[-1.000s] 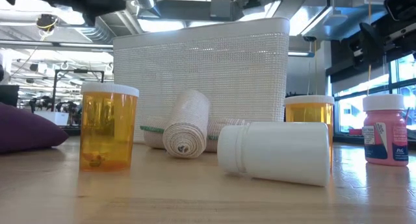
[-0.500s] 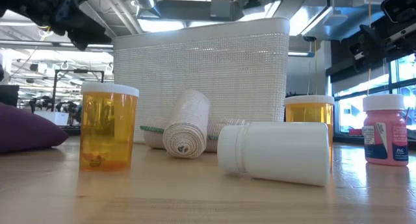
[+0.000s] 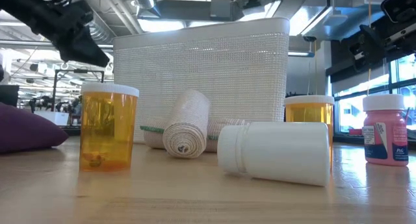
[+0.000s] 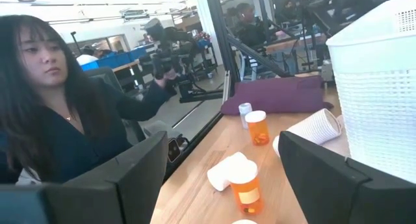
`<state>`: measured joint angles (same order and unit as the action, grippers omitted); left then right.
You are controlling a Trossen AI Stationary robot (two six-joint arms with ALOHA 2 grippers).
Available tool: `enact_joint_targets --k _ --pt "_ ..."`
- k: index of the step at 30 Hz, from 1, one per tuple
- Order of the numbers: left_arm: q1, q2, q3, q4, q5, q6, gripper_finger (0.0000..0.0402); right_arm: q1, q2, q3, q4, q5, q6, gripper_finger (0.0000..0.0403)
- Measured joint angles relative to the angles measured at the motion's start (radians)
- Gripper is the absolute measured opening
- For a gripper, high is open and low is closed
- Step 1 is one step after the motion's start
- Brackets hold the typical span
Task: Pick & place medical supplies in basket/bin
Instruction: Move the white bin to the top middle of the table
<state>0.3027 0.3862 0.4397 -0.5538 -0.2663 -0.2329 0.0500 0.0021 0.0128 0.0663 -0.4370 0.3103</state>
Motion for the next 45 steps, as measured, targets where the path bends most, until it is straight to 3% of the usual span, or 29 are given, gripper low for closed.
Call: enact_joint_targets --k 3,9,12,19,22,31,39,45 --pt "0.000 0.037 0.000 0.003 -0.026 -0.017 0.0113 0.000 0.000 0.000 0.036 0.008 -0.015 0.0294" --pt "0.000 0.116 0.000 0.035 -0.047 -0.017 0.0040 0.000 0.003 0.001 0.141 0.155 -0.087 0.0294" --pt "0.000 0.153 0.000 0.079 -0.054 -0.009 0.0011 0.000 0.019 0.001 0.128 0.158 -0.078 0.0294" --pt "0.000 0.215 0.000 0.139 -0.084 0.019 0.0003 0.000 0.113 0.001 0.133 0.209 -0.084 0.0294" --pt "0.000 0.235 0.000 0.139 -0.099 0.019 0.0002 0.000 0.212 -0.001 0.170 0.208 -0.053 0.0294" --pt "0.000 0.260 0.000 0.139 -0.136 0.019 0.0002 0.005 0.560 0.000 0.544 0.174 -0.022 0.0294" --pt "0.000 0.261 0.000 0.139 -0.134 0.019 0.0002 0.094 0.836 0.001 0.933 0.173 -0.185 0.0294" --pt "0.000 0.261 0.000 0.139 -0.134 0.019 0.0005 0.141 1.039 0.093 0.938 0.259 -0.159 0.0294"
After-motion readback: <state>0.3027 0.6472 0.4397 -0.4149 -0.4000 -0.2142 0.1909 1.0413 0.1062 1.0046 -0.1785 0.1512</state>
